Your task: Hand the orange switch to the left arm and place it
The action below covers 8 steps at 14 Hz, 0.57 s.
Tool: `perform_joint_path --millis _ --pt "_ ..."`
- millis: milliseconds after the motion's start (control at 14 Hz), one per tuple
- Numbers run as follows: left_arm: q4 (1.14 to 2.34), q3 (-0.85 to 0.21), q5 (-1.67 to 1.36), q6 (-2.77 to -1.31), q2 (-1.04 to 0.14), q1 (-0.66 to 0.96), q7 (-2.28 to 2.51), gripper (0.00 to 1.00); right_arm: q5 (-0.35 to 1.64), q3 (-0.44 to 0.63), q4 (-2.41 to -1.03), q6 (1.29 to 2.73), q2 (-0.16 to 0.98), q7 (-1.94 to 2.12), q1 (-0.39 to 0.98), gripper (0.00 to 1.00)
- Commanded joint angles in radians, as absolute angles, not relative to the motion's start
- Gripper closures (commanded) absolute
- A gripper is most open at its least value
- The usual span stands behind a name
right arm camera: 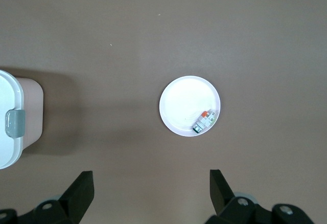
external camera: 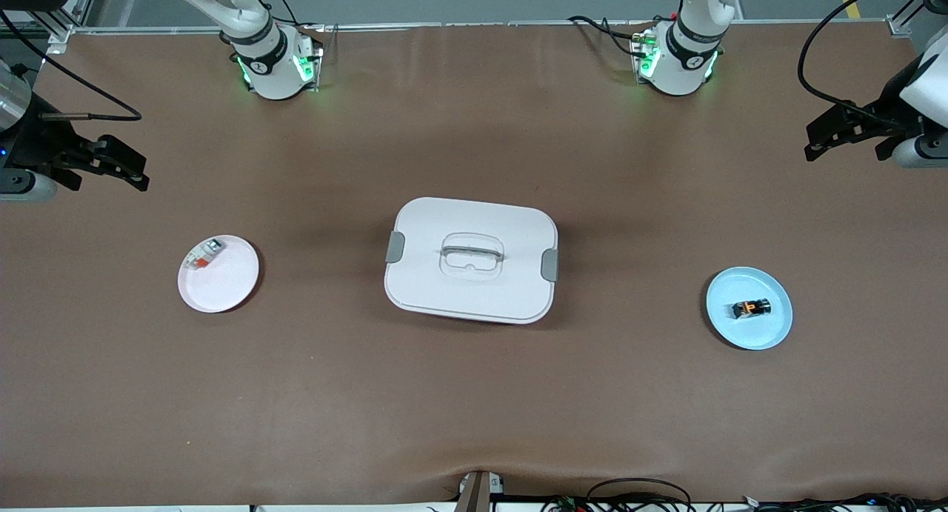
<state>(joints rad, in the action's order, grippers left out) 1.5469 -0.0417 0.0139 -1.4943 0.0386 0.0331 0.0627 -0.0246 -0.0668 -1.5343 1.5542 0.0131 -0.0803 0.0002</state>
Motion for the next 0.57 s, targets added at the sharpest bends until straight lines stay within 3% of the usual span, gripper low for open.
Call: perform_joint_path --millis 0,499 --pt "1.545 -0.041 -0.002 -1.479 0.054 0.034 0.049 0.00 -0.038 -0.069 -1.513 1.539 0.023 -0.077 -0.002 0.00" --pt "1.546 -0.069 -0.003 -1.477 0.054 0.034 0.064 0.00 -0.037 -0.069 -1.511 1.540 0.023 -0.078 0.003 0.00"
